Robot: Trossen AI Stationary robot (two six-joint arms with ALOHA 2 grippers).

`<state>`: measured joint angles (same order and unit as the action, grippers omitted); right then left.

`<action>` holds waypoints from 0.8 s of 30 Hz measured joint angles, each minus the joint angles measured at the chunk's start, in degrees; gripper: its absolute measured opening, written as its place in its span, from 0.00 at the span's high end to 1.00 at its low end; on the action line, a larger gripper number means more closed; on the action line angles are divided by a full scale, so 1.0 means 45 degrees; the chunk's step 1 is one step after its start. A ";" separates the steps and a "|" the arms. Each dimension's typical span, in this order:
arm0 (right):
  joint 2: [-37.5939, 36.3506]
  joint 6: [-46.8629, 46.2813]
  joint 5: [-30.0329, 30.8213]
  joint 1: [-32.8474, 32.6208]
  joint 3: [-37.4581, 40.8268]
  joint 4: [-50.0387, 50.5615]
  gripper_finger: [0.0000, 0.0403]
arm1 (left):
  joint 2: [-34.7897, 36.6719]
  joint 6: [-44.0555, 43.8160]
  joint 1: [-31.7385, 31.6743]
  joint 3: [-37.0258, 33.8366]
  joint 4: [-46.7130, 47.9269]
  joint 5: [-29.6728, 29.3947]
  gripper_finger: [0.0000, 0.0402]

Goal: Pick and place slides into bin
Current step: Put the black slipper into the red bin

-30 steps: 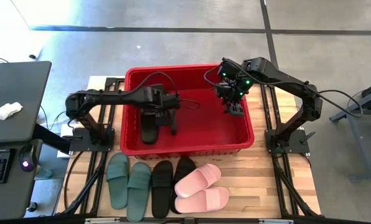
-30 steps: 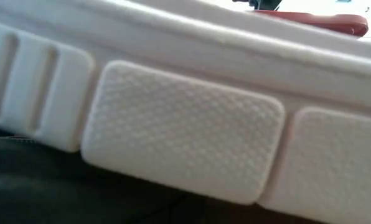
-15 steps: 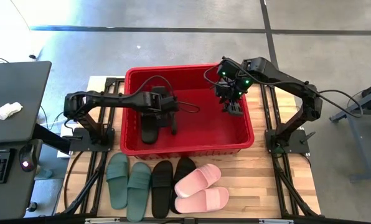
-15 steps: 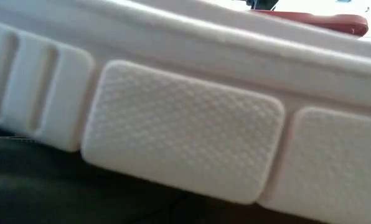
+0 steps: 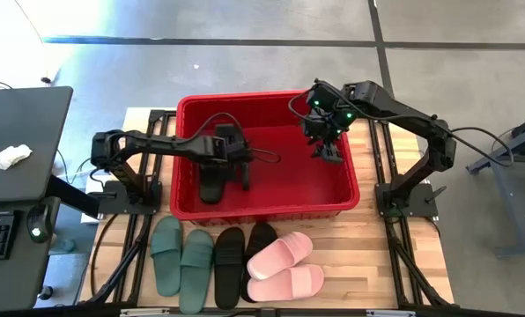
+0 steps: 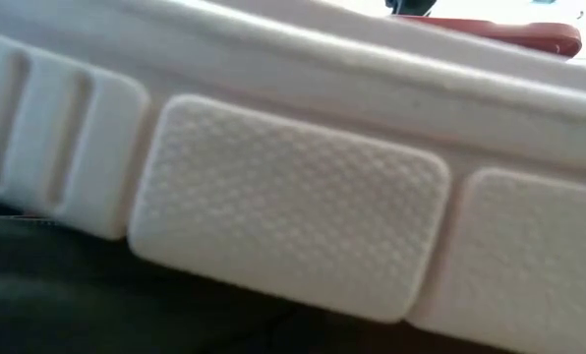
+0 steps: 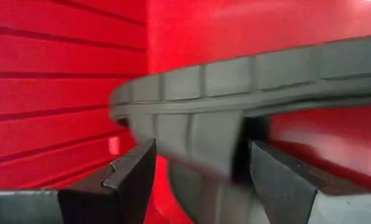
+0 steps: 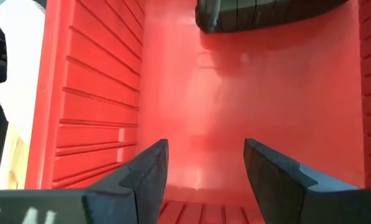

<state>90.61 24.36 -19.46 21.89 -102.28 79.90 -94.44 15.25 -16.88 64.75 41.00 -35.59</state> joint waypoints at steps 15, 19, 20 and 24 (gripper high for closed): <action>0.0010 -0.0369 0.0000 -0.0005 0.0000 -0.0340 0.51 | -0.0729 -0.0019 0.0006 0.0034 -0.0735 -0.0251 0.81; 0.0010 -0.0459 0.0000 -0.0004 0.0000 -0.0391 0.51 | -0.0727 -0.0055 0.0030 0.0027 -0.0921 -0.0373 0.97; 0.0010 -0.0534 0.0002 -0.0005 0.0000 -0.0394 0.51 | -0.0678 -0.0056 0.0029 0.0046 -0.0858 -0.0382 0.98; 0.0010 -0.0636 0.0003 -0.0005 0.0000 -0.0439 0.51 | -0.0639 -0.0054 0.0019 0.0630 -0.0267 -0.0198 0.96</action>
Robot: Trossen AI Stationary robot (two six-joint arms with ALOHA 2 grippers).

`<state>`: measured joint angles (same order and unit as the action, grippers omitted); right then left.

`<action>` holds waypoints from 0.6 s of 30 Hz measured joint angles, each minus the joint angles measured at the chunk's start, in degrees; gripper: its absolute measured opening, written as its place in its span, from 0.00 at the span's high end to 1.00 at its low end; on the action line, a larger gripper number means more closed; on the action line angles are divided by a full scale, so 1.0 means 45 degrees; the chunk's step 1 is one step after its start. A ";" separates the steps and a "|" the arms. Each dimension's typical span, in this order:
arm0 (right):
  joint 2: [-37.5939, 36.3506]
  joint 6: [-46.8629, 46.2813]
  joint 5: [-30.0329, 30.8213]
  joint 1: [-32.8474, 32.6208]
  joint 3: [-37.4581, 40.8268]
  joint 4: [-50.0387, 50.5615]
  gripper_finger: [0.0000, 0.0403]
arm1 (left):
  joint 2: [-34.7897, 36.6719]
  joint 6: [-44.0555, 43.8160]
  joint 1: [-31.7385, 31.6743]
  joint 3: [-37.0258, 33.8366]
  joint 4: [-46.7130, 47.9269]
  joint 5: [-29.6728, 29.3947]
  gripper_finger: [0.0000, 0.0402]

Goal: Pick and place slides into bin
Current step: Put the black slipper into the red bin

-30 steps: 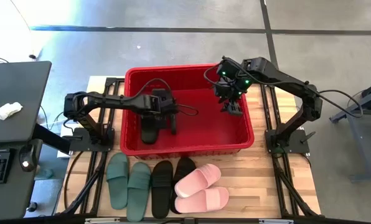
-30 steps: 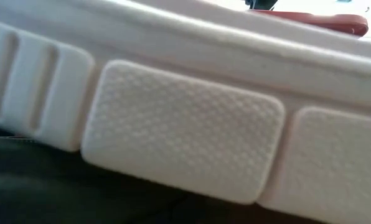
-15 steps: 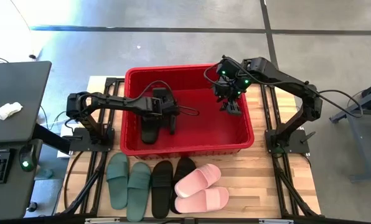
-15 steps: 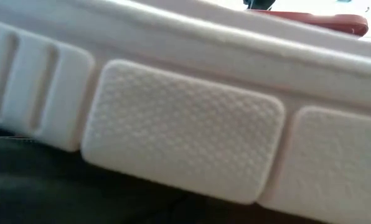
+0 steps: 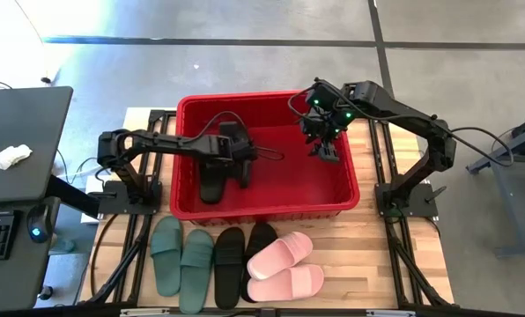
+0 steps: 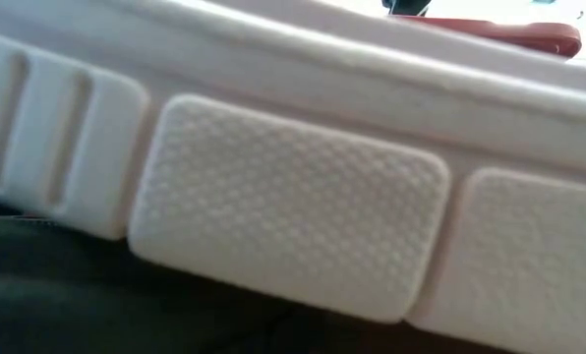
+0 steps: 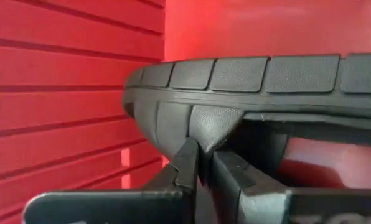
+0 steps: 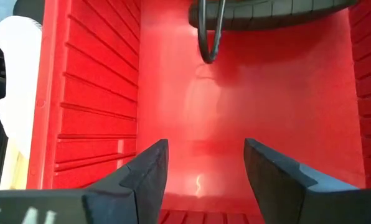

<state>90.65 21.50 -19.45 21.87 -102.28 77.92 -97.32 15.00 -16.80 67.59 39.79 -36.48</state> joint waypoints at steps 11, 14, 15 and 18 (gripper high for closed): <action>0.0000 0.0000 0.0002 0.0000 0.0000 -0.0206 0.51 | -0.0043 0.0709 0.0536 0.3131 0.3236 0.0563 0.99; 0.0000 0.0000 0.0002 0.0000 0.0000 -0.0397 0.51 | -0.0303 0.1002 0.0777 0.3631 0.3935 -0.0009 0.99; 0.0000 0.0000 0.0002 0.0000 0.0000 -0.0471 0.51 | -0.0420 0.1305 0.0860 0.3715 0.4143 -0.0255 0.99; 0.0000 0.0000 0.0002 0.0000 0.0000 -0.0667 0.51 | -0.0781 0.2697 0.0952 0.3780 0.4176 -0.0967 0.99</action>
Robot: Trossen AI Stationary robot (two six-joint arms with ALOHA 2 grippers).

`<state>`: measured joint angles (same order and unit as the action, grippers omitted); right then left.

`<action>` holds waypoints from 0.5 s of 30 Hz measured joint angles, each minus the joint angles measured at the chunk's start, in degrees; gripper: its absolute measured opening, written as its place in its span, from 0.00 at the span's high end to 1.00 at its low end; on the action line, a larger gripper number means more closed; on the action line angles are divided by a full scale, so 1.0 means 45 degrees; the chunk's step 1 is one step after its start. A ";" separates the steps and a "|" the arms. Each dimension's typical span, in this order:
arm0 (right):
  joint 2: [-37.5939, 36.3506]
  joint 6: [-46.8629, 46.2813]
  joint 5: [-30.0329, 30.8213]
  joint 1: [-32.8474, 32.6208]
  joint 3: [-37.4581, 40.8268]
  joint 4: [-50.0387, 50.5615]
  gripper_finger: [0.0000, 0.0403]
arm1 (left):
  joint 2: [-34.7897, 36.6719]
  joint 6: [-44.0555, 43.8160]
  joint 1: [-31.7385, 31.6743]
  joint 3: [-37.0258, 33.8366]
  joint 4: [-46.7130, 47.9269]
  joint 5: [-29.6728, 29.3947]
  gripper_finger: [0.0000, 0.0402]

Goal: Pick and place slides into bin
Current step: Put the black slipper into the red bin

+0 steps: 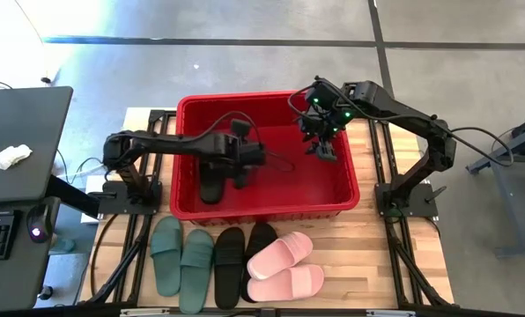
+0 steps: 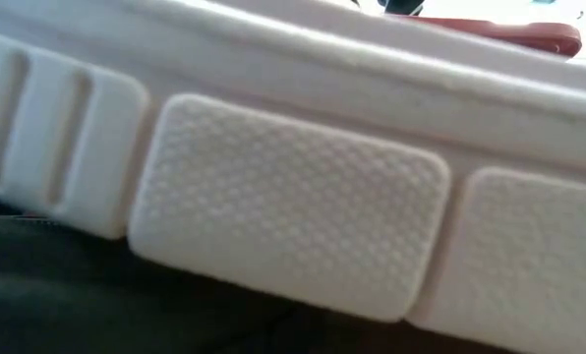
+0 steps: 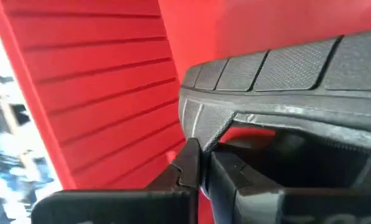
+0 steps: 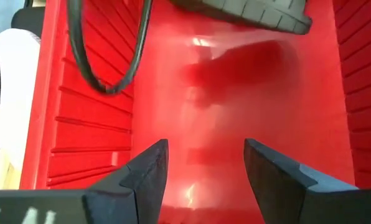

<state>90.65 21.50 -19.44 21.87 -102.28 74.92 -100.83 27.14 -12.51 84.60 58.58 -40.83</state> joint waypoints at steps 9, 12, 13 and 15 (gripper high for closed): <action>0.0000 -0.0545 0.0119 0.0000 0.0000 -0.0148 0.51 | -0.1427 0.3714 0.0049 0.0019 -0.0681 -0.1009 0.99; 0.0000 -0.0781 0.0474 0.0000 0.0000 -0.0148 0.51 | -0.1829 0.4038 0.0050 0.0019 -0.1219 -0.1353 0.99; -0.0004 -0.0781 0.0624 0.0000 0.0000 -0.0148 0.51 | -0.1931 0.4138 0.0058 0.0019 -0.1337 -0.1614 1.00; -0.0005 -0.0792 0.0711 0.0000 0.0000 -0.0148 0.51 | -0.2141 0.4496 0.0099 0.0024 -0.1466 -0.2151 1.00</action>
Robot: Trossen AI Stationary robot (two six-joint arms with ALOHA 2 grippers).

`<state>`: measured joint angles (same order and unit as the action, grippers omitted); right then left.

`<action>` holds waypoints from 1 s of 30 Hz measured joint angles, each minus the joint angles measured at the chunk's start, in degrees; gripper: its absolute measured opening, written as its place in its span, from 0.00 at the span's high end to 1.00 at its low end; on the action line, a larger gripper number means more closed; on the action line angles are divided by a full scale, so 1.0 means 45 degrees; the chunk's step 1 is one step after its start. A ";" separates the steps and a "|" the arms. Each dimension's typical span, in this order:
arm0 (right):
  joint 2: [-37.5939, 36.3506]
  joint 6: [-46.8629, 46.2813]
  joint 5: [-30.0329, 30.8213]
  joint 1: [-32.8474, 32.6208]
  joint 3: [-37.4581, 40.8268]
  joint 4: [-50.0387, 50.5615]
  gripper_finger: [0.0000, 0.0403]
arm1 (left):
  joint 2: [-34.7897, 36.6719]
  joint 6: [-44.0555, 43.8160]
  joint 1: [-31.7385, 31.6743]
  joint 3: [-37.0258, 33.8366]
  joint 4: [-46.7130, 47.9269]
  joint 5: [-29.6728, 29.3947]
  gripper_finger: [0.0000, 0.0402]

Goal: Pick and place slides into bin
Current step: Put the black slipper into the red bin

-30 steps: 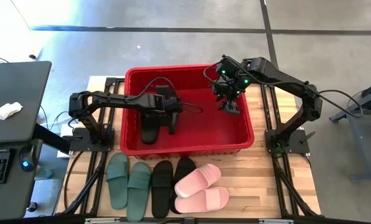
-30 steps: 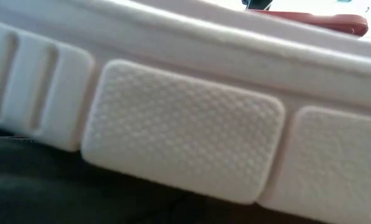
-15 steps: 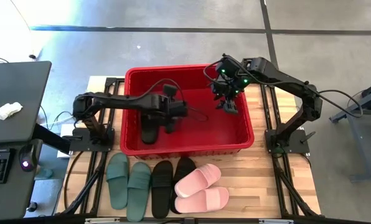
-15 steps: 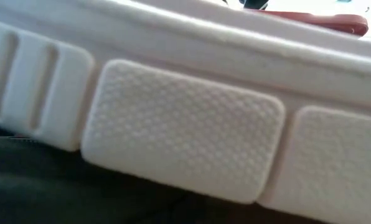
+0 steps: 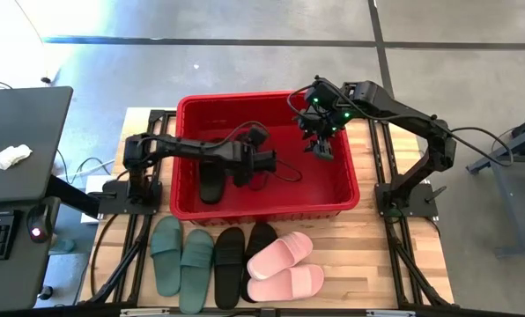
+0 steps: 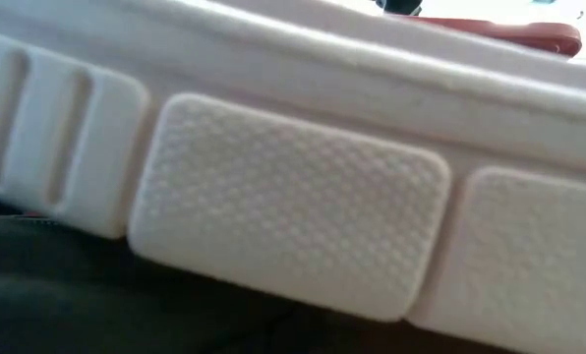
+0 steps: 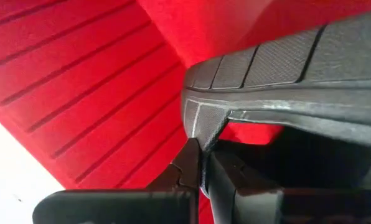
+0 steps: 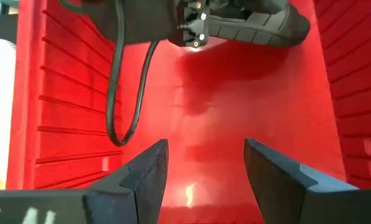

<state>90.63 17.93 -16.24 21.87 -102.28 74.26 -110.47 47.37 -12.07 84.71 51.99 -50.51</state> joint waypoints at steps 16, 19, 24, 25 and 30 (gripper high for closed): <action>0.0000 -0.0312 0.0590 0.0000 0.0000 -0.0212 0.51 | -0.0716 0.0984 0.0516 -0.0005 -0.0023 -0.0908 1.00; 0.0000 -0.0316 0.0594 0.0000 0.0000 -0.0207 0.51 | -0.0716 0.1574 0.0508 -0.0005 -0.0238 -0.0652 1.00; 0.0000 -0.0454 0.0590 0.0000 0.0000 -0.0194 0.51 | -0.0837 0.2292 0.0384 0.0000 -0.0393 -0.0170 1.00; 0.0000 -0.0465 0.0595 0.0000 0.0000 -0.0194 0.51 | -0.0900 0.2386 0.0363 0.0000 -0.0372 -0.0183 1.00; 0.0000 -0.0563 0.0590 0.0000 0.0000 -0.0189 0.51 | -0.1147 0.2522 0.0232 0.0011 -0.0249 -0.0343 1.00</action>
<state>90.63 15.40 -13.58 21.87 -102.28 73.41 -115.63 58.72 -11.02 84.76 50.86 -52.05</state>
